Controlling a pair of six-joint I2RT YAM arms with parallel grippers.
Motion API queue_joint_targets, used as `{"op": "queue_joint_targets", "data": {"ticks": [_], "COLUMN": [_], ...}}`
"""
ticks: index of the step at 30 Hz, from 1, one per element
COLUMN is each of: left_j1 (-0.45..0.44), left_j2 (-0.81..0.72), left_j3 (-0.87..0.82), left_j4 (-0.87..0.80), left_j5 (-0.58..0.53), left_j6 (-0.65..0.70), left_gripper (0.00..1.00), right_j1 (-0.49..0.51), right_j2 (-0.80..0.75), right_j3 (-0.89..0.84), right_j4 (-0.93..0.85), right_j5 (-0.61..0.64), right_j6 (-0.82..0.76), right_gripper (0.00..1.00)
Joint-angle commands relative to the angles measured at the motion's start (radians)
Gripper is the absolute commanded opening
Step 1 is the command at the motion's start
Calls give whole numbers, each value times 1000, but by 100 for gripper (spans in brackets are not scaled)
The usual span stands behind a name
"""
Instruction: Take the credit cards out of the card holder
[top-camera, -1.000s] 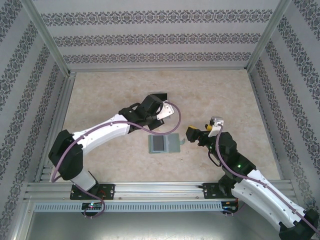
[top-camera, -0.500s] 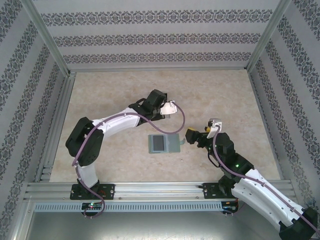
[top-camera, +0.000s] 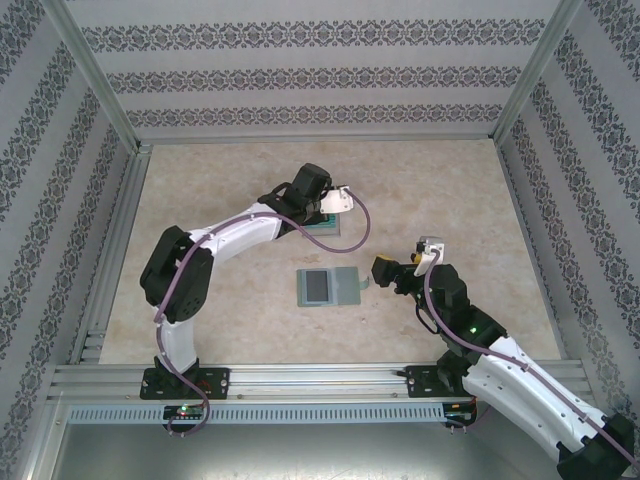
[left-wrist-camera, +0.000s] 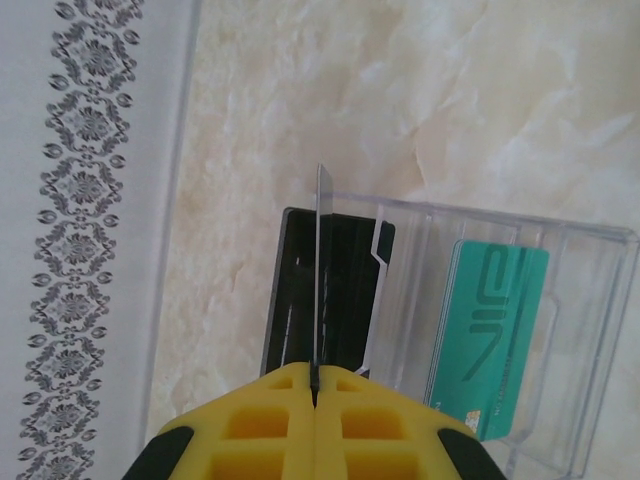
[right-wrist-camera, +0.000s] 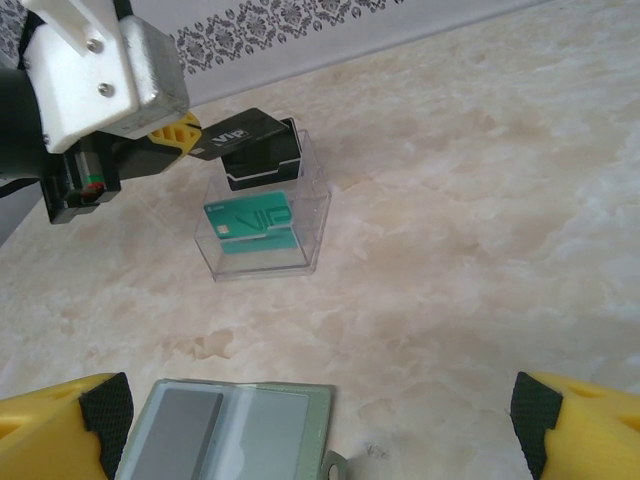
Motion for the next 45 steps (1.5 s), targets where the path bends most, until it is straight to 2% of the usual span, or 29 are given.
{"op": "queue_joint_targets", "data": {"ticks": [1,29,34,45], "left_j1": [18,57,61,68], "left_j2": [28,132,156,201], "left_j3": [27,96,115,151], "left_j4": [-14,-19,-20,7], "left_j5": [13,5,-9,-54], "left_j6": [17,30,27,21], "left_gripper": [0,0,10,14], "right_j1": [-14,-30,-31,-35], "right_j2": [3,40,45,50], "right_j3": [-12,-14,-14,-14], "right_j4": [16,34,37,40], "right_j5": [19,3,0,-6], "right_j6": [16,21,23,23], "right_gripper": [98,98,98,98]}}
